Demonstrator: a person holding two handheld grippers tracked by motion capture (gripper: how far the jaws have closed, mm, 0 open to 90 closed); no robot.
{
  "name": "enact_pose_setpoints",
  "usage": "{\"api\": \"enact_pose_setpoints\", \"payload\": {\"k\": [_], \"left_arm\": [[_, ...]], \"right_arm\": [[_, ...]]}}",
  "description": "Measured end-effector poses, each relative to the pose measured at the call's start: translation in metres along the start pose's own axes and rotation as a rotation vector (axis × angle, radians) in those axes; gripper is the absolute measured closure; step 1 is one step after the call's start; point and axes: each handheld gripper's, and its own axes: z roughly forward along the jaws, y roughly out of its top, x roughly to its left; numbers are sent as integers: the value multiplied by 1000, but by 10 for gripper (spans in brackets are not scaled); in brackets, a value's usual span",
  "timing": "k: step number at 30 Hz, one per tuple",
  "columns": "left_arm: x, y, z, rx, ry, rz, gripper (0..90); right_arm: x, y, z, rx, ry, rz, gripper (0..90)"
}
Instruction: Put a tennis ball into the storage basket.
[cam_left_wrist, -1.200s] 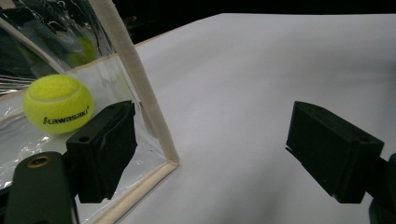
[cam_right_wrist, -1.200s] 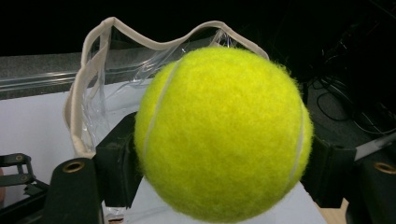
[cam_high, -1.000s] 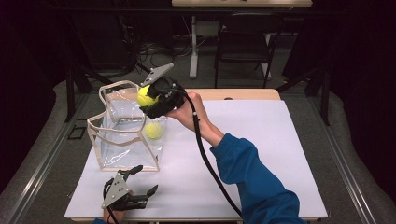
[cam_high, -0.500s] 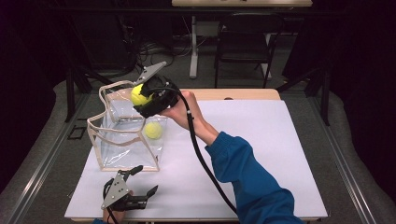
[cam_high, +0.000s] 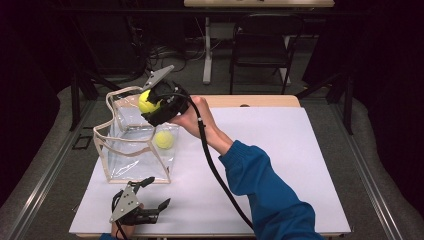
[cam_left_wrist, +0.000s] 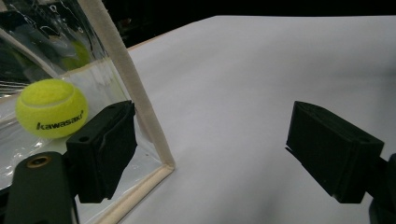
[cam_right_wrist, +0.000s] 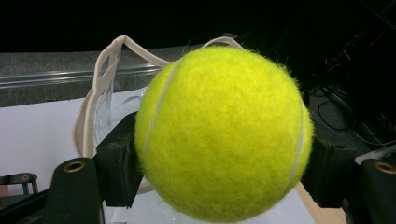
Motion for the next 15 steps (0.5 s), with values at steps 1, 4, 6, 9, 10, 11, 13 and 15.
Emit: {"api": "enact_pose_setpoints", "payload": {"k": [1,4,6,9,10,11,13,15], "left_arm": [[0,0,0,0,0,1,160],[0,0,-1,-8,1,-1,160],[0,1,0,-10,0,-4,160],[0,1,0,-10,2,0,160],[-1,1,1,-9,1,1,160],[0,1,0,-9,1,1,160],[0,0,0,-7,0,-1,160],[0,0,0,-8,3,0,160]], "right_arm": [[0,1,1,1,3,5,263],[2,4,5,5,4,3,263],[4,7,6,1,6,-4,263],[7,12,6,5,3,-16,263],[8,12,7,3,4,-16,263],[8,13,7,4,6,-16,263],[9,15,9,8,5,-23,263],[10,16,11,9,9,-23,263]]}}
